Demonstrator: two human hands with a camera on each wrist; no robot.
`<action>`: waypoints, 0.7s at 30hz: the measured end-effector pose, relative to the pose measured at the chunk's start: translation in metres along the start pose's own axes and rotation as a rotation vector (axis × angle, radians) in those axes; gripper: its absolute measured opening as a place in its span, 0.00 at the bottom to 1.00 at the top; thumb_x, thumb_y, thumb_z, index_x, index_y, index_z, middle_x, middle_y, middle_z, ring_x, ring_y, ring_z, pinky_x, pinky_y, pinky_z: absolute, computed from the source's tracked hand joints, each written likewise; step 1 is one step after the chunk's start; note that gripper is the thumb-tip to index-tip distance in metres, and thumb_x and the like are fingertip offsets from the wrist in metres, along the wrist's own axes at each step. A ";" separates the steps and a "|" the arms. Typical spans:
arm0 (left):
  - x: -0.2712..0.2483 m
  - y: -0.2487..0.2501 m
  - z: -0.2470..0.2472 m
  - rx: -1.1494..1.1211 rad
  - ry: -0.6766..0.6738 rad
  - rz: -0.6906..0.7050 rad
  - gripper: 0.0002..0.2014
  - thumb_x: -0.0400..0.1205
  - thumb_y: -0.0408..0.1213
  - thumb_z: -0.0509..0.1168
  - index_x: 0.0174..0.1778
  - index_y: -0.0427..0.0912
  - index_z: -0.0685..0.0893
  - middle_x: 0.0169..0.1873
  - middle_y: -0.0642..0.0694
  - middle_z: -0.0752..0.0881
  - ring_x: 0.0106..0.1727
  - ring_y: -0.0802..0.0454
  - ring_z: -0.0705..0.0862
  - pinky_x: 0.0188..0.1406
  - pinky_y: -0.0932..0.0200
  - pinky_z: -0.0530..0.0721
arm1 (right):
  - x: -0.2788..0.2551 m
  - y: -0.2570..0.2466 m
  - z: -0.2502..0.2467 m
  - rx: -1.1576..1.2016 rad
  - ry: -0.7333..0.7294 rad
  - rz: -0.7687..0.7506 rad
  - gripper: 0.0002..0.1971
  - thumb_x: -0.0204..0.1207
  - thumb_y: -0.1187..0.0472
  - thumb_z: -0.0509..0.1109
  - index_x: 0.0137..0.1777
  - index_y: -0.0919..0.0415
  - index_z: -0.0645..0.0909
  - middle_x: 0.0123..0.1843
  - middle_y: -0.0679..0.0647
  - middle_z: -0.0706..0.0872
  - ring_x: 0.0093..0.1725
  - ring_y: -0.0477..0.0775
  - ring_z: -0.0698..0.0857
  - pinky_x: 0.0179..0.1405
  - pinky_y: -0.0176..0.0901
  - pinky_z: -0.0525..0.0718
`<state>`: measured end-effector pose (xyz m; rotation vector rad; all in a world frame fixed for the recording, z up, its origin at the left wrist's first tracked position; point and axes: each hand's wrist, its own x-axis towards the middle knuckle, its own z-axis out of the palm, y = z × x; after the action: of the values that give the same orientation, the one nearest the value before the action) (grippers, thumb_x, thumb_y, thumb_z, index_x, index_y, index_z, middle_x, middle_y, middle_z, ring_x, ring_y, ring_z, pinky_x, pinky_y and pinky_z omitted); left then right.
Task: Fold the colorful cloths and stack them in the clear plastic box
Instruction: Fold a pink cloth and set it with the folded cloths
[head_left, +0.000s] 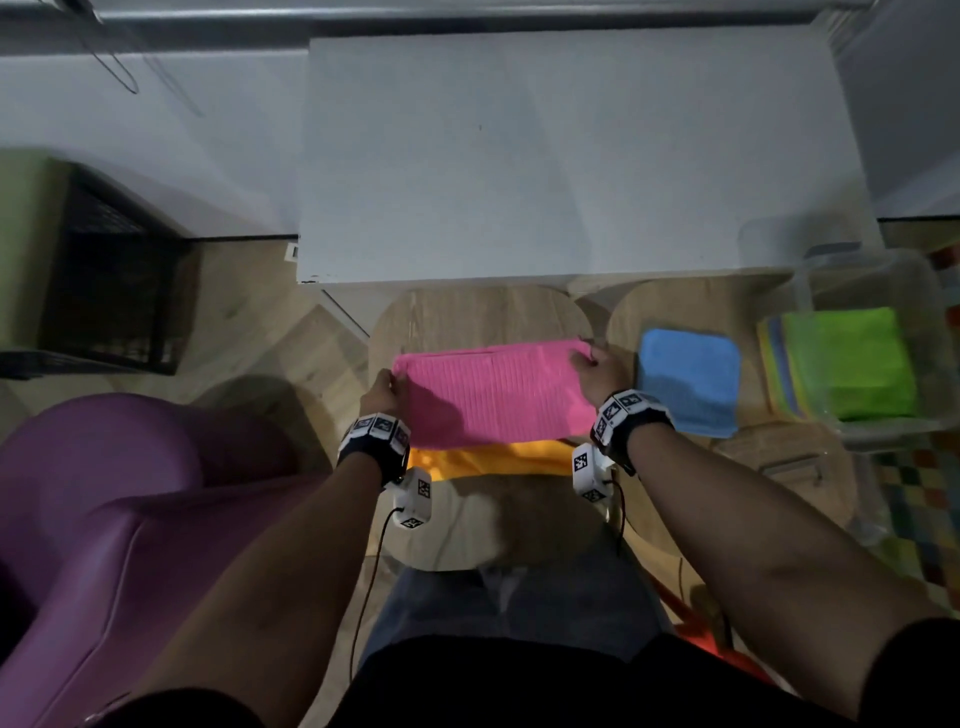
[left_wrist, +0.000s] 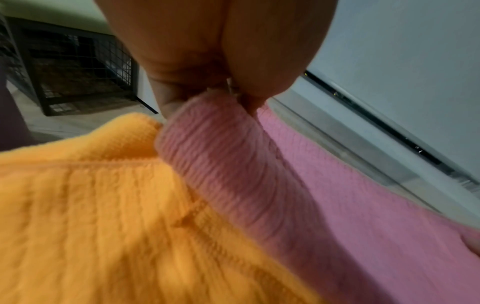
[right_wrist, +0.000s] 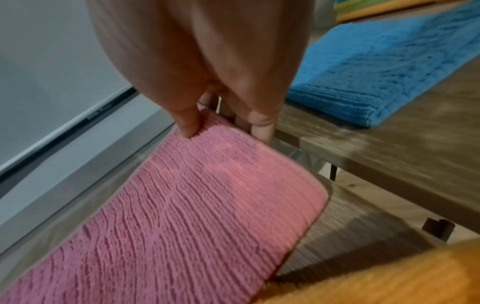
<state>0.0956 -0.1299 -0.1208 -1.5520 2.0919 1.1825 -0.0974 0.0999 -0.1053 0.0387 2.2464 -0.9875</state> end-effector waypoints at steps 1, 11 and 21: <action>0.003 -0.002 0.002 0.004 -0.003 -0.002 0.19 0.88 0.49 0.51 0.62 0.37 0.75 0.54 0.28 0.83 0.56 0.31 0.83 0.45 0.53 0.70 | 0.002 0.000 0.001 -0.004 0.004 -0.002 0.19 0.85 0.53 0.62 0.73 0.57 0.77 0.51 0.51 0.83 0.44 0.48 0.81 0.38 0.36 0.76; 0.021 -0.006 0.011 0.063 0.053 0.015 0.20 0.88 0.51 0.49 0.61 0.37 0.73 0.51 0.23 0.83 0.54 0.25 0.82 0.48 0.45 0.77 | 0.015 -0.002 0.012 -0.018 0.074 0.027 0.19 0.85 0.54 0.61 0.72 0.59 0.78 0.65 0.57 0.84 0.63 0.57 0.83 0.53 0.37 0.75; 0.007 0.001 -0.002 -0.029 0.194 -0.031 0.21 0.82 0.59 0.59 0.55 0.42 0.77 0.48 0.43 0.86 0.51 0.42 0.84 0.48 0.55 0.75 | 0.002 -0.012 0.009 -0.371 0.386 -0.084 0.15 0.80 0.49 0.63 0.60 0.58 0.75 0.58 0.58 0.79 0.54 0.59 0.81 0.50 0.50 0.81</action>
<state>0.0925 -0.1354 -0.1236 -1.7697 2.1690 1.0953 -0.0971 0.0847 -0.1038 -0.0319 2.7750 -0.6284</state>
